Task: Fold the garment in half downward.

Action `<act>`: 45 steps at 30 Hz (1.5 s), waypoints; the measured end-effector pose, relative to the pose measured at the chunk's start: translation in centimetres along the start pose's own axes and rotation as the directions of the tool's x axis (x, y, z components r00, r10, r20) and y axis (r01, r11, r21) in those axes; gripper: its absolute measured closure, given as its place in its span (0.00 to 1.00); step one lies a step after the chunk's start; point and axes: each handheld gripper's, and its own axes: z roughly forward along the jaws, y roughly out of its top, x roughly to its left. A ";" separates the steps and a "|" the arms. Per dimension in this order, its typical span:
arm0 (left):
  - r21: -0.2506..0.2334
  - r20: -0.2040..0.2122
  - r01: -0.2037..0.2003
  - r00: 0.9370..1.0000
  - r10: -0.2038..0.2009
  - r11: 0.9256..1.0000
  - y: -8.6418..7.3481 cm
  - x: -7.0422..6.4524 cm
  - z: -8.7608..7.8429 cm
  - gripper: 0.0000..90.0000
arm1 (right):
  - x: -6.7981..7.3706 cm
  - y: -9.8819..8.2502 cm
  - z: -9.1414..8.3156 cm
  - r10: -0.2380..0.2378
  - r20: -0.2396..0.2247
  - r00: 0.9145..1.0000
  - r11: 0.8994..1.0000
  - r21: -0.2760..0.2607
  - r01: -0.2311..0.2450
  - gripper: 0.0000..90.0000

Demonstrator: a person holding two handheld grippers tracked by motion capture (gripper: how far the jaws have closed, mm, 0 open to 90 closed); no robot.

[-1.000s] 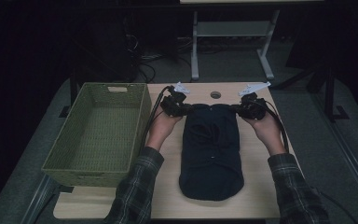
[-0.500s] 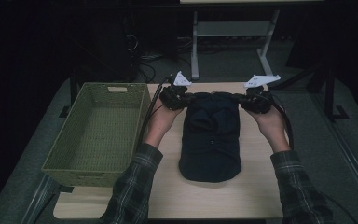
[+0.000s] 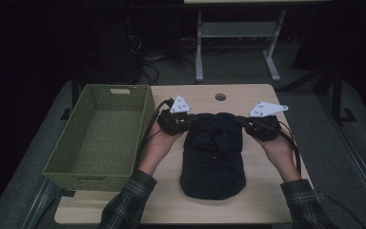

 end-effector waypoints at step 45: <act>0.103 0.204 0.082 0.974 -0.101 0.991 -6.9 -6.1 -2.5 0.84 | 6.0 -6.8 -2.6 0.115 -0.254 0.960 0.990 0.103 -0.092 0.87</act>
